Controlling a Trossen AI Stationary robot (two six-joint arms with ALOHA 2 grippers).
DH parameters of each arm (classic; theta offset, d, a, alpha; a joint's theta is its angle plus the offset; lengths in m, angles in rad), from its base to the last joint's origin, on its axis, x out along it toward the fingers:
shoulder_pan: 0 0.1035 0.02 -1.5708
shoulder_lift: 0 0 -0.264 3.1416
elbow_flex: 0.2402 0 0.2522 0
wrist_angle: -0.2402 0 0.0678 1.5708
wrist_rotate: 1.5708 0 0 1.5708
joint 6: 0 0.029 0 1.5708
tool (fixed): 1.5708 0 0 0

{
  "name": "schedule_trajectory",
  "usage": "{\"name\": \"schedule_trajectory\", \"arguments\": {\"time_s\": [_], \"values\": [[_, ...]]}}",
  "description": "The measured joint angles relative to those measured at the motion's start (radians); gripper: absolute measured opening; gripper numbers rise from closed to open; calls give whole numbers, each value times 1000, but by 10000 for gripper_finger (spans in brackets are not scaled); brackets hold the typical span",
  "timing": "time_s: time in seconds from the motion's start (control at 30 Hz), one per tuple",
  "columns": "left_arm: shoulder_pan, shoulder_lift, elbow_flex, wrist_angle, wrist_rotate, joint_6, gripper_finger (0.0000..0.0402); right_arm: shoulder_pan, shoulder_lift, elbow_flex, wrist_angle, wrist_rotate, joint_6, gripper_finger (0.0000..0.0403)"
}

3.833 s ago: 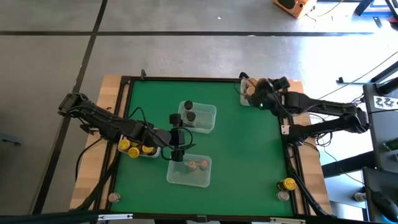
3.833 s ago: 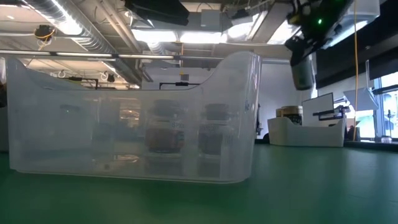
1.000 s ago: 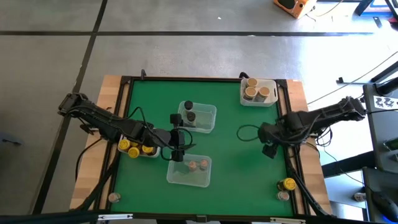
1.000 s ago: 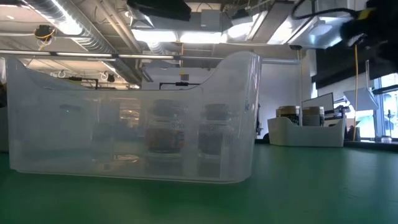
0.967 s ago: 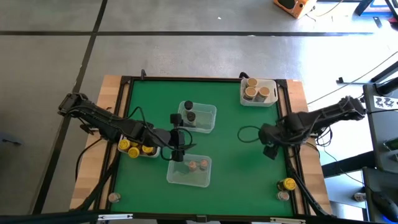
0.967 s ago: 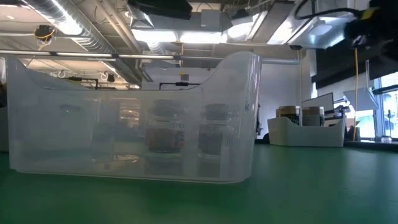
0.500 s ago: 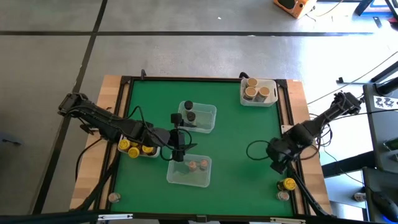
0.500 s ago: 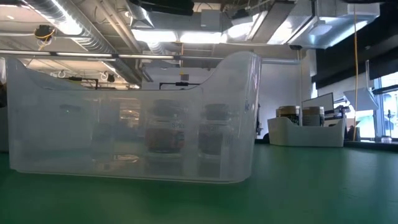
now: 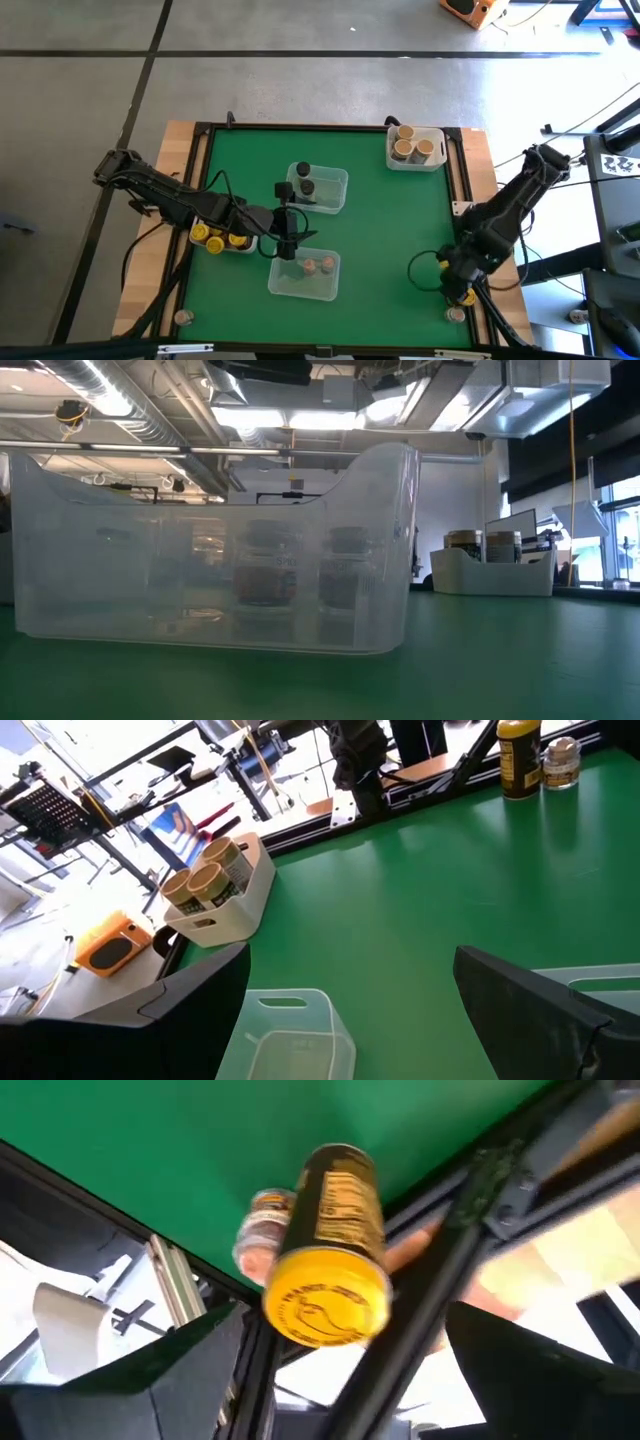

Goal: Sort spices by type
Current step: Put the yellow spice can into the bottom white bin

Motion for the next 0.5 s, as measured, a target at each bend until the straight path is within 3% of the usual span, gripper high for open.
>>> {"name": "schedule_trajectory", "arguments": {"time_s": [0.5], "values": [[0, 0, 0, 0, 0, -113, 348, 142, 205, 0, 73, 37, 3, 351]]}}
